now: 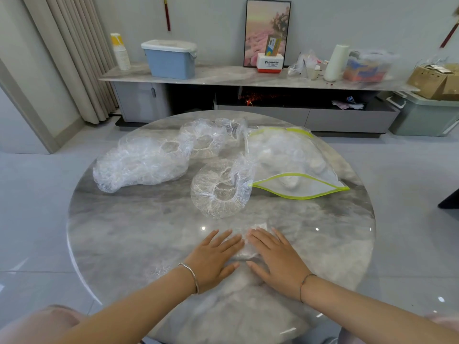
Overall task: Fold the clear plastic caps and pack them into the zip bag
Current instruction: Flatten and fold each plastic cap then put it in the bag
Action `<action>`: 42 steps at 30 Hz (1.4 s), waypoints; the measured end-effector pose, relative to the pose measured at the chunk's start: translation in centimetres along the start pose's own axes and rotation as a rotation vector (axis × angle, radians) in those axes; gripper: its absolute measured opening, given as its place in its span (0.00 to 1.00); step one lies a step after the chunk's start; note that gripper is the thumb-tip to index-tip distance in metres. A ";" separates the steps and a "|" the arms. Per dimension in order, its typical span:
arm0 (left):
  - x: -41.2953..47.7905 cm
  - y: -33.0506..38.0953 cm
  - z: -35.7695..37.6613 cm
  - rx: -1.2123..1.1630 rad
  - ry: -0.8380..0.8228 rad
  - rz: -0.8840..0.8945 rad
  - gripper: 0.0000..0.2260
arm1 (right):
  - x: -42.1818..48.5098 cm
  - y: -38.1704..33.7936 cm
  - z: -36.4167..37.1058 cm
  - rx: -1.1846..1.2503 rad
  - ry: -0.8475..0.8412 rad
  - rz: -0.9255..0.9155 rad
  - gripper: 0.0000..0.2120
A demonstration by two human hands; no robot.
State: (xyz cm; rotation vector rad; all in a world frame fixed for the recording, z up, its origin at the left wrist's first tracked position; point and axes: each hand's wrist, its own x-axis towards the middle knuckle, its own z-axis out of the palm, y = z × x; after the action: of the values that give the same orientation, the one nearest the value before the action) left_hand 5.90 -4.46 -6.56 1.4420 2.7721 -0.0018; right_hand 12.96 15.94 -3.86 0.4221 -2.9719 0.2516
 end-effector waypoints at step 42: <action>0.2 0.2 -1.0 -0.129 -0.101 0.039 0.37 | 0.7 0.7 1.2 -0.083 -0.161 0.118 0.30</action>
State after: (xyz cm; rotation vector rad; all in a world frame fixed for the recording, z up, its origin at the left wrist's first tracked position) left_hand 5.95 -4.16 -5.57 1.4231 2.6116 0.1004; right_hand 11.95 16.23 -5.01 0.2691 -3.1568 0.1103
